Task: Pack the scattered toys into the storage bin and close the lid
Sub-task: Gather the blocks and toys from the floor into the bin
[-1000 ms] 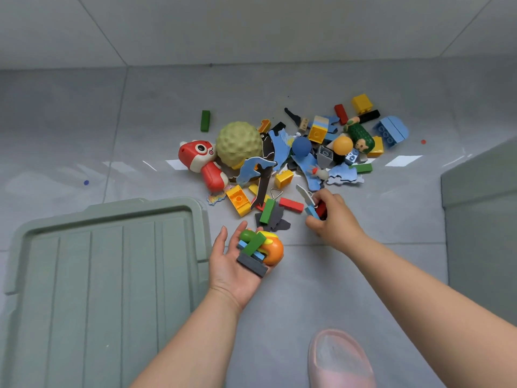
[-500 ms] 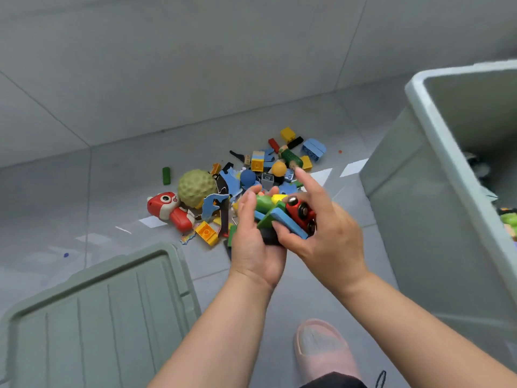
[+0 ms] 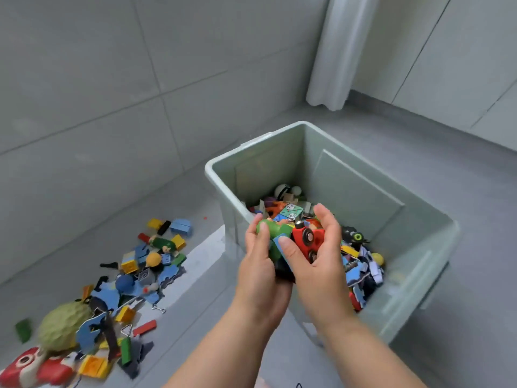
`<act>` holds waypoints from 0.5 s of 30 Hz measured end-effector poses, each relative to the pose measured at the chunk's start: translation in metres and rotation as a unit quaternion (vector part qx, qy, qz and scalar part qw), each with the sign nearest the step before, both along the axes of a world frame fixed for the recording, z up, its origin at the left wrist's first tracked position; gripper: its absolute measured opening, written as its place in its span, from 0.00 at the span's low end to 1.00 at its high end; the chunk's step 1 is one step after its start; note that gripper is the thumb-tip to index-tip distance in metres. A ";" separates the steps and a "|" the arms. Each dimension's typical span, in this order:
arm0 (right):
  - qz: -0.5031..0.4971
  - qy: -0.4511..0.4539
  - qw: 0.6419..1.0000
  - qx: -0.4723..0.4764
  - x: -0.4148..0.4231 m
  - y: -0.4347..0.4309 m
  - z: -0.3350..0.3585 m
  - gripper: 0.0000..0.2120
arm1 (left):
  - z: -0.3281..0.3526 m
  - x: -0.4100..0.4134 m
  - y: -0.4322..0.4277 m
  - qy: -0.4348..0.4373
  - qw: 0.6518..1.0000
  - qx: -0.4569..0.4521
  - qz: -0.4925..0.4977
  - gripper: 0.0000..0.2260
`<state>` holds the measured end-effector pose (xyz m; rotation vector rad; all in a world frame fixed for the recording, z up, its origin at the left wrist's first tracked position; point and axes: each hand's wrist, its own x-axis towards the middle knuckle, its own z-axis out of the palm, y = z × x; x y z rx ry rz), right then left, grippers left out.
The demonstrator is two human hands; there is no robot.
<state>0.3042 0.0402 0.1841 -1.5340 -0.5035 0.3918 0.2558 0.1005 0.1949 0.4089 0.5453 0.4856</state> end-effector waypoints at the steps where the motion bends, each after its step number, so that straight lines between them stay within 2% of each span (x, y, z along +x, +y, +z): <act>1: -0.043 0.047 0.998 -0.005 0.010 -0.008 -0.004 0.28 | 0.000 0.011 -0.007 0.008 0.999 -0.014 -0.049 0.18; 4: -0.131 0.243 0.961 -0.010 0.037 -0.026 -0.017 0.16 | 0.000 0.037 -0.019 0.040 0.987 -0.055 -0.143 0.26; 5: -0.137 0.329 0.934 0.019 0.045 -0.029 -0.019 0.12 | -0.002 0.043 -0.021 0.051 0.984 -0.070 -0.154 0.28; 7: -0.148 0.446 0.880 0.066 0.056 -0.036 -0.019 0.13 | -0.007 0.053 -0.020 0.066 0.980 -0.100 -0.156 0.29; 11: -0.193 0.502 0.837 0.105 0.067 -0.045 -0.020 0.18 | -0.019 0.060 -0.003 0.098 0.981 -0.126 -0.112 0.35; 15: -0.208 0.470 0.844 0.151 0.064 -0.050 -0.023 0.17 | -0.024 0.040 0.019 0.007 0.987 -0.157 -0.030 0.28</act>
